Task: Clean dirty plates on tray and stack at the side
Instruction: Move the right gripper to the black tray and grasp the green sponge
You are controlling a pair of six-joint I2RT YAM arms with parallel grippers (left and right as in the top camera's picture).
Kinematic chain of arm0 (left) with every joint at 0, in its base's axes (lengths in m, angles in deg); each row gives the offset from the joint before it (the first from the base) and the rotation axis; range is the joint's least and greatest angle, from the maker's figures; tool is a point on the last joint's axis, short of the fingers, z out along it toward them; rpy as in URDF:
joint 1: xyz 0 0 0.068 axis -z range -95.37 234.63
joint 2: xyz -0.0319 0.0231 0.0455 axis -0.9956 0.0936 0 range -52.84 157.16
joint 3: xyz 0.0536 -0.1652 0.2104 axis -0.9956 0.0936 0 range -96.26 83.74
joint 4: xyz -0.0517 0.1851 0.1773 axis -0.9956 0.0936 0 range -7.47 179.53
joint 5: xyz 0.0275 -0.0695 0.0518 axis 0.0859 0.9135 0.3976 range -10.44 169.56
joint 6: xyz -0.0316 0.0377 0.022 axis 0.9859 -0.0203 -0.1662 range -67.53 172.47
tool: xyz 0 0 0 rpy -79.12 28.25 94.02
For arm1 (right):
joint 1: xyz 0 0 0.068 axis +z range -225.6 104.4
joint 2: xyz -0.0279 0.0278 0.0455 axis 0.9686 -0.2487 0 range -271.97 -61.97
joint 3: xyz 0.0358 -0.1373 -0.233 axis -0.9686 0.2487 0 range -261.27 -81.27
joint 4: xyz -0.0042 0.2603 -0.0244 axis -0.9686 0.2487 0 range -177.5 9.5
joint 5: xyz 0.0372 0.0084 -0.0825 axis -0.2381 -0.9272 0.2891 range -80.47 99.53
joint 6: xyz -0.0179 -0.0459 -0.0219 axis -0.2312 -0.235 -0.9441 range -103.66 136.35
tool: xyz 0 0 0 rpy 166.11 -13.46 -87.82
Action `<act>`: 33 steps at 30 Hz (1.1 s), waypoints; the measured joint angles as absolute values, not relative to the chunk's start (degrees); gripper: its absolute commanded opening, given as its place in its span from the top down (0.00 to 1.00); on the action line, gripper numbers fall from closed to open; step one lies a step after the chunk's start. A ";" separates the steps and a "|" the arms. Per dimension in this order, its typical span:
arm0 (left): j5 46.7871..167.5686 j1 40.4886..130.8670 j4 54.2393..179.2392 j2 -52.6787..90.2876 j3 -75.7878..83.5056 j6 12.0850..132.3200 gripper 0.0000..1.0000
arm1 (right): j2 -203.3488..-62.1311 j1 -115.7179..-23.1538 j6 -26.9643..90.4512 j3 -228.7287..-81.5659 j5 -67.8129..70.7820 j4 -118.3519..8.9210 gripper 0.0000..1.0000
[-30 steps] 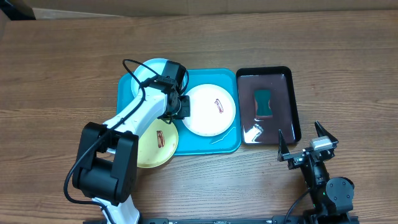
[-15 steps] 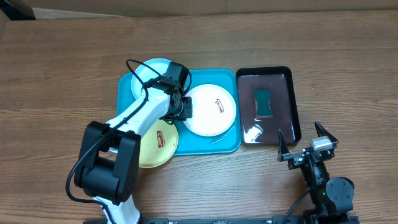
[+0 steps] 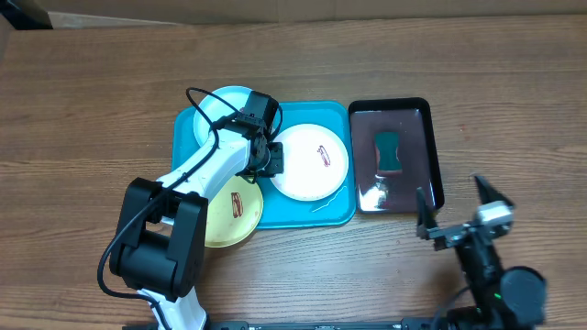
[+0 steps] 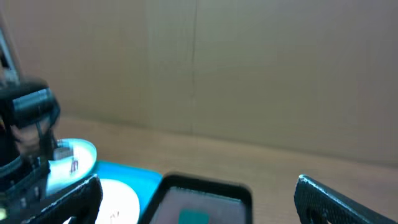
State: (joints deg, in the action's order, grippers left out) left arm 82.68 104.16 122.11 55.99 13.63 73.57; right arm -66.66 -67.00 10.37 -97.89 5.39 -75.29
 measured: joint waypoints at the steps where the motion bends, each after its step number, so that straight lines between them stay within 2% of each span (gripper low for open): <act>1: 82.68 104.16 122.13 55.99 13.63 73.57 0.84 | -68.40 -67.00 10.35 -101.61 5.82 -72.36 0.00; 5: 82.48 104.16 121.73 55.99 13.65 73.59 0.79 | -79.81 -67.00 10.41 -118.64 7.00 -56.47 0.00; 10: 82.26 104.16 121.69 56.04 13.78 73.77 0.76 | -104.64 -67.02 10.39 -146.46 7.44 -31.12 0.00; 14: 82.26 104.16 121.67 56.06 13.87 73.77 0.76 | -123.29 -67.00 10.56 -167.86 5.10 -16.61 0.00; 17: 82.26 104.16 121.56 56.06 13.89 73.79 0.81 | -133.97 -67.00 10.59 -179.09 -0.41 -10.25 0.00; 20: 82.26 104.16 121.58 56.06 13.91 74.14 0.96 | -140.68 -67.00 10.80 -182.92 -6.96 -8.35 0.02; 30: 82.33 104.16 121.49 56.06 13.91 74.64 0.96 | -157.86 -67.00 16.42 -183.11 -12.21 -7.32 0.01; 33: 82.33 104.16 121.49 56.06 13.91 74.64 0.96 | -160.97 -67.00 17.19 -183.11 -14.77 -7.03 0.26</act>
State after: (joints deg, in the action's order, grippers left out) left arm 82.33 104.16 121.49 56.06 13.91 74.64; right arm -160.97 -67.00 17.19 -183.11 -14.77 -7.03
